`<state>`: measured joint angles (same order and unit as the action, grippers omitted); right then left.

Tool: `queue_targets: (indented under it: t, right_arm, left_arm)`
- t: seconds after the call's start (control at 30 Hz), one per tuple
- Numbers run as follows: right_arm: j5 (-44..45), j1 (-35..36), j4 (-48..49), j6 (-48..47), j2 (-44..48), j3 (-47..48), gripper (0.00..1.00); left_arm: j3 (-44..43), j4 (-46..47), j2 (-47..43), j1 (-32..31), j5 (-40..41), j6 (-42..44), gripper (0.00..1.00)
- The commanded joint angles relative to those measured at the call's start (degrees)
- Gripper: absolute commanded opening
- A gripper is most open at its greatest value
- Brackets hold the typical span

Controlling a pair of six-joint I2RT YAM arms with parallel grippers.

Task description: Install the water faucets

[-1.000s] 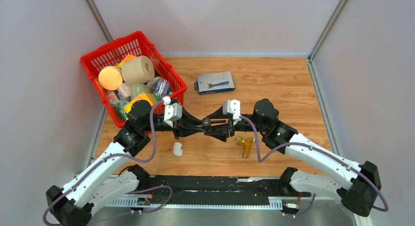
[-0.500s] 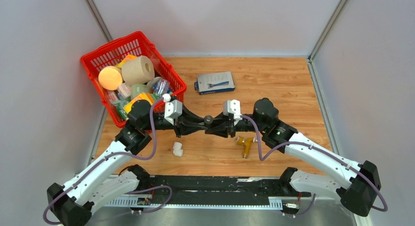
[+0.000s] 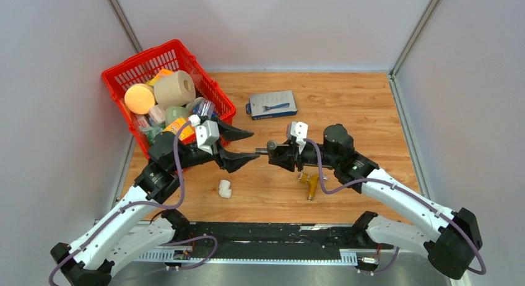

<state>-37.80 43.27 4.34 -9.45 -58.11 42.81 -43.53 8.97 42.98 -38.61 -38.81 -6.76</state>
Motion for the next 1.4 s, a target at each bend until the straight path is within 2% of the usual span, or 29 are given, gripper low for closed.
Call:
queue_targets:
  t: [0.0, 0.1, 0.17, 0.2, 0.33, 0.47, 0.63, 0.77, 0.87, 1.1, 1.37]
  right_arm:
    - [6.15, -0.38, -0.20, 0.93, 2.29, 0.52, 0.00]
    - [11.68, -0.38, -2.83, 1.19, 2.38, 0.96, 0.00]
    - [15.63, -0.38, -4.16, 1.80, 2.47, 1.14, 0.00]
    - [17.65, -0.38, -4.08, 2.07, 2.65, 0.88, 0.00]
    - [24.77, -0.38, -4.08, 3.91, 3.70, -0.70, 0.00]
    - [31.11, -0.38, -4.08, 5.85, 3.79, -1.06, 0.00]
    - [32.88, -0.38, -3.64, 5.85, 4.84, -2.11, 0.00]
    - [32.70, -0.37, -2.14, 6.11, 5.72, -3.43, 0.00]
    - [32.53, -0.29, -1.61, 6.29, 6.25, -4.05, 0.00]
    - [32.35, -0.29, -1.00, 6.20, 7.39, -4.75, 0.00]
    - [31.83, -0.38, -0.21, 6.11, 8.10, -5.45, 0.00]
  left_arm:
    - [-6.56, -8.51, -0.80, -0.24, 12.49, -0.62, 0.73]
    - [-12.17, -23.42, 1.39, -0.24, 26.09, -5.26, 0.86]
    - [-15.34, -32.56, 3.50, -0.24, 31.65, -7.37, 0.88]
    - [-16.40, -38.36, 4.38, -0.24, 33.08, -8.43, 0.88]
    - [-17.03, -51.91, 7.82, -0.24, 38.62, -14.76, 0.88]
    - [-11.87, -58.44, 8.70, -1.72, 40.91, -22.40, 0.88]
    - [-4.03, -57.58, 5.10, -4.72, 43.37, -30.31, 0.88]
    - [2.65, -53.37, 3.51, -5.42, 44.25, -35.58, 0.87]
    - [5.81, -50.38, 3.86, -5.86, 47.93, -38.05, 0.85]
    - [10.74, -45.02, 7.90, -5.86, 50.41, -40.61, 0.84]
    - [12.06, -43.52, 16.33, -7.79, 49.70, -38.94, 0.84]
